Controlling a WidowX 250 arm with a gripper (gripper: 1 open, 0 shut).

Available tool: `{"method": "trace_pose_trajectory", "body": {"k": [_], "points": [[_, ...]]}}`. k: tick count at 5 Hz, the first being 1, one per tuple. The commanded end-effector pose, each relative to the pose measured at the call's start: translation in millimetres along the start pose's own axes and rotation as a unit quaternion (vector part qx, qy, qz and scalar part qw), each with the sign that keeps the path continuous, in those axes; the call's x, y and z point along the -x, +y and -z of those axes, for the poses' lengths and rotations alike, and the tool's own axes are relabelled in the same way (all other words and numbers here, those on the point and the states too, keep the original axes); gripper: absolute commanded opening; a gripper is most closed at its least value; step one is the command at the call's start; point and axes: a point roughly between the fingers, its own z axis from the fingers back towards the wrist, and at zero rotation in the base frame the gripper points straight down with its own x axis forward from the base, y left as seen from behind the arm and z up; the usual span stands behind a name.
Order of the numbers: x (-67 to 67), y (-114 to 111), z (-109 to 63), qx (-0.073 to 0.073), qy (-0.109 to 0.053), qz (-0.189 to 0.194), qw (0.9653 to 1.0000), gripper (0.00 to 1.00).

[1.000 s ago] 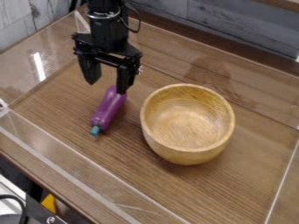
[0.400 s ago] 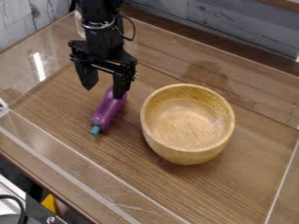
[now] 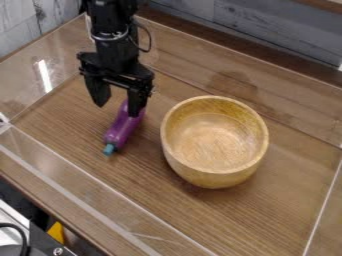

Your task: Put the purple eggplant in the brown bowl

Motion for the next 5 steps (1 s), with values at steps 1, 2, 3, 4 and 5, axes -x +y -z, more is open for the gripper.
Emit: {"method": "trace_pose_trajectory", "body": {"k": [1, 2, 3, 4, 5], "points": [[-5.6, 4.7, -2.4, -0.001, -0.018, -0.002, 0.9998, 1.00], [-7.3, 5.8, 1.0, 0.001, -0.020, -0.004, 0.9998, 1.00], [-8.8, 6.7, 3.4, 0.004, -0.022, -0.006, 0.9997, 1.00], [-10.0, 7.6, 5.2, 0.008, -0.024, -0.008, 0.9997, 1.00], [-11.6, 8.7, 6.8, 0.011, -0.026, -0.009, 0.9996, 1.00]]}}
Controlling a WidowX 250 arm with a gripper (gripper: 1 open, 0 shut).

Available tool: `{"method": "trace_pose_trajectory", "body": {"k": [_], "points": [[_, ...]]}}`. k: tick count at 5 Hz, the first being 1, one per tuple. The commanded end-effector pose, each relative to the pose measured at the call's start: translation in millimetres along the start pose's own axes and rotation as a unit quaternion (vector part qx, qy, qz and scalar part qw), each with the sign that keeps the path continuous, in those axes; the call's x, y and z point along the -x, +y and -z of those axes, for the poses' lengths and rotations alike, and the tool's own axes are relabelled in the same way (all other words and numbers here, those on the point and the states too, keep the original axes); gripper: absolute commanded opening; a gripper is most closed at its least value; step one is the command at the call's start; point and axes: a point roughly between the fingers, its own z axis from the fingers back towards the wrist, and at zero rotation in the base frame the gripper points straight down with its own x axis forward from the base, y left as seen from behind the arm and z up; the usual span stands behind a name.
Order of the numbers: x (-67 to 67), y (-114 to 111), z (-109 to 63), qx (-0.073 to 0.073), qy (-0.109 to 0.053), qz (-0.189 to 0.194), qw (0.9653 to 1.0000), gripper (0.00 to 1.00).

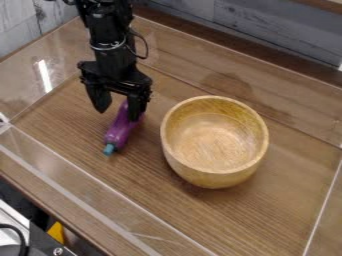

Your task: Put the purple eggplant in the brown bowl

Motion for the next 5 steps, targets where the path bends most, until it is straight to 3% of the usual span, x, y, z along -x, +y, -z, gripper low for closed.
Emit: {"method": "trace_pose_trajectory", "body": {"k": [1, 3, 4, 5], "points": [[-8.2, 5, -7.3, 0.001, -0.021, -0.002, 0.9998, 1.00], [-8.9, 4, 5.0, -0.005, -0.014, -0.005, 0.9999, 1.00], [-9.3, 4, 8.6, -0.008, -0.012, -0.007, 0.9999, 0.00], [-8.8, 3, 5.1, -0.009, -0.010, -0.007, 0.9999, 0.00]]}}
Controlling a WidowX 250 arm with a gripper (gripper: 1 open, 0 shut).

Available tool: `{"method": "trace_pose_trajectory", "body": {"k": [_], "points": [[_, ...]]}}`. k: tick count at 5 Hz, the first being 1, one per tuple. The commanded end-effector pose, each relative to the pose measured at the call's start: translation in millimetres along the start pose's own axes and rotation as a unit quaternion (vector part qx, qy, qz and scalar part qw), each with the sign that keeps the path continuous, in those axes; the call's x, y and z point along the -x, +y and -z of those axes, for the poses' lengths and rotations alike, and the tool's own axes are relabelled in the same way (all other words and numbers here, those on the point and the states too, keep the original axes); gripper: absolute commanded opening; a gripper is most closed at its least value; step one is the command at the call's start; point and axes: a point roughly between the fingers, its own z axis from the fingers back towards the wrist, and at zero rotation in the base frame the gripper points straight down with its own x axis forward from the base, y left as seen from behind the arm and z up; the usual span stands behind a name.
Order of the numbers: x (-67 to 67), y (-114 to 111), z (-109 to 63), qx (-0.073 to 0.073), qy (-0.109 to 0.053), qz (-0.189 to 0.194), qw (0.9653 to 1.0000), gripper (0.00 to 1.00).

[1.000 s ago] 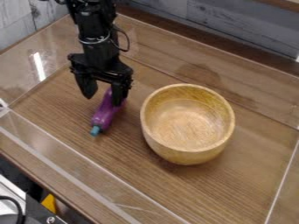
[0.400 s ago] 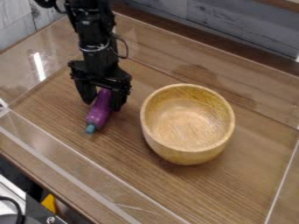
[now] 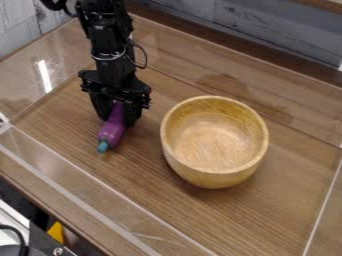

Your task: Put the purple eggplant in the brown bowl

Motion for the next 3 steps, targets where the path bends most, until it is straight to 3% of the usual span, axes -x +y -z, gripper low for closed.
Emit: {"method": "trace_pose_trajectory", "body": {"k": [1, 3], "points": [[-7.3, -1, -16.1, -0.007, -0.021, 0.001, 0.9998, 0.00], [-6.3, -3, -26.2, -0.008, -0.019, 0.002, 0.9998, 0.00]]}}
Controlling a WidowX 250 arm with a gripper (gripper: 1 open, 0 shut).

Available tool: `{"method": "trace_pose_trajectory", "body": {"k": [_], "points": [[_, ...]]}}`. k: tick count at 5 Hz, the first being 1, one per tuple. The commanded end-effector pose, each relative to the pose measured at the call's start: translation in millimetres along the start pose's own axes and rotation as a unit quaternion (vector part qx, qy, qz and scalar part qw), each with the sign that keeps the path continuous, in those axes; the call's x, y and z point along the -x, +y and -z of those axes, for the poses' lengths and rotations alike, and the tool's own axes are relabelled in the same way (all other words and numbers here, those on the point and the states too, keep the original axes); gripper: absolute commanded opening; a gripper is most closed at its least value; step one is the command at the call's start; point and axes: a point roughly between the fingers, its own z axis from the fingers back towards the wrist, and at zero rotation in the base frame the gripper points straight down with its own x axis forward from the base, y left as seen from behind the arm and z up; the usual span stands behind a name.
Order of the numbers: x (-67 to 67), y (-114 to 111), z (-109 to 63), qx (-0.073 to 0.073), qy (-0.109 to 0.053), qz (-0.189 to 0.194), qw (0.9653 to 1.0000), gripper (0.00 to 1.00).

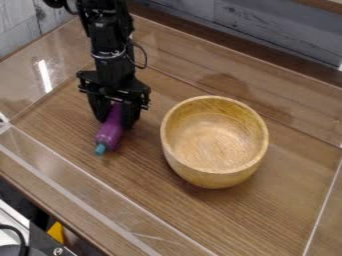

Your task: Put the purple eggplant in the brown bowl

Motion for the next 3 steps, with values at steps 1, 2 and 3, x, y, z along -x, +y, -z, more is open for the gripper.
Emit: {"method": "trace_pose_trajectory", "body": {"k": [1, 2, 3], "points": [[-10.4, -1.1, -26.0, -0.008, -0.039, 0.006, 0.9992, 0.00], [-10.0, -2.4, -31.3, -0.008, -0.039, 0.007, 0.9992, 0.00], [-9.5, -3.9, -35.5, -0.009, -0.039, 0.010, 0.9991, 0.00]]}}
